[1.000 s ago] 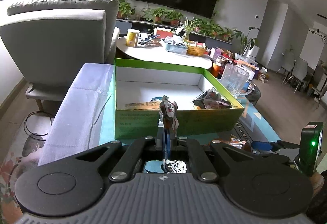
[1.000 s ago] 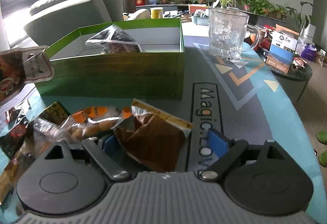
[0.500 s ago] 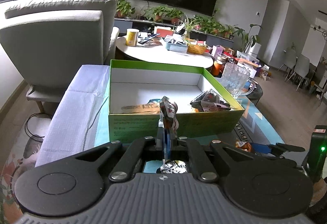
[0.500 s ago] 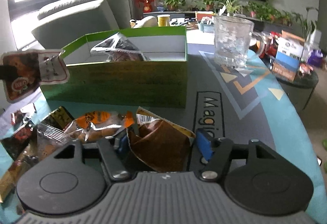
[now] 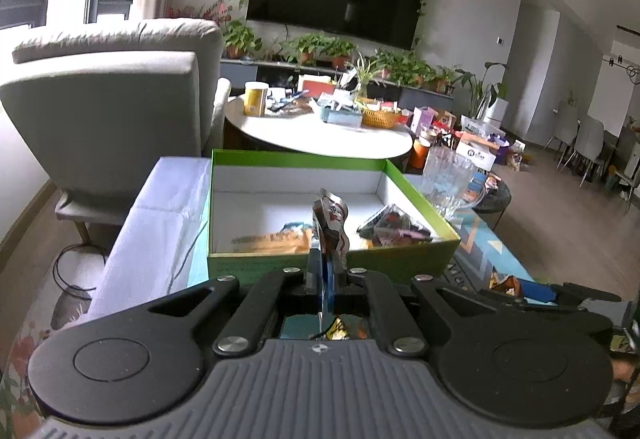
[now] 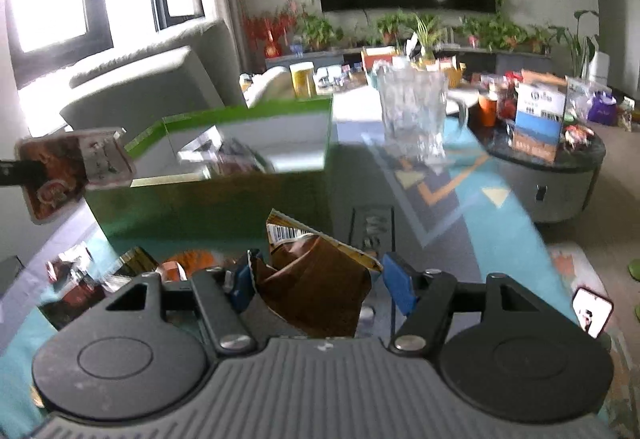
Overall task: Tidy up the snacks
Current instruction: 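Carry the brown packet over the green box with the left gripper while the right grasps a brown pouch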
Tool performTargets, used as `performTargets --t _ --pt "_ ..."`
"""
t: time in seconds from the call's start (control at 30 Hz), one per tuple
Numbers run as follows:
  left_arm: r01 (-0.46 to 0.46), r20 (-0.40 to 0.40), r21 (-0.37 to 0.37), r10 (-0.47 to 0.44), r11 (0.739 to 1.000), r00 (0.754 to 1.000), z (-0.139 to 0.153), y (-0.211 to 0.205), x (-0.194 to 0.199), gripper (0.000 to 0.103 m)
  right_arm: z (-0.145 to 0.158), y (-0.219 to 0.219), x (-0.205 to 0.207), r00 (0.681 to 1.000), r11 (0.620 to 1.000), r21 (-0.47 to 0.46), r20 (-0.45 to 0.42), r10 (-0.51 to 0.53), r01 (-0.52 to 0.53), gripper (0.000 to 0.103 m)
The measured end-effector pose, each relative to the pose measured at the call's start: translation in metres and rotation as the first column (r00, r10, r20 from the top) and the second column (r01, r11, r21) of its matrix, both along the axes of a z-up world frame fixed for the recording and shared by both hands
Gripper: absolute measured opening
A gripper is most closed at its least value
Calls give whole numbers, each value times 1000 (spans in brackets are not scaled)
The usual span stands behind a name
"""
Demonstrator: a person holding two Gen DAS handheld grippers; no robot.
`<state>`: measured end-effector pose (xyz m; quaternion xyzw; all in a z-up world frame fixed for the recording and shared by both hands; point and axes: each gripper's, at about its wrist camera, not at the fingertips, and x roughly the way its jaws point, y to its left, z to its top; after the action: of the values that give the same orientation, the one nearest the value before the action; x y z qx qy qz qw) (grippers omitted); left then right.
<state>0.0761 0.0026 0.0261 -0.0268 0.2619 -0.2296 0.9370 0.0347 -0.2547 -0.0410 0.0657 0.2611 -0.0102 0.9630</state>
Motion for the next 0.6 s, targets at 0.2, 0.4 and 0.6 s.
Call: performTargets --t 0.2,0.4,0.6 --pt "0 31 1 0 1000 1000 10 -5 0 2 26 7 3 993 999 11 117 29 -30 52" --pt "0 41 3 0 1000 999 13 -9 6 2 41 17 11 973 997 -49 223 61 -51 53" --pt "-6 43 -4 7 1000 999 14 -11 16 2 45 24 28 966 995 -58 244 90 -78 53"
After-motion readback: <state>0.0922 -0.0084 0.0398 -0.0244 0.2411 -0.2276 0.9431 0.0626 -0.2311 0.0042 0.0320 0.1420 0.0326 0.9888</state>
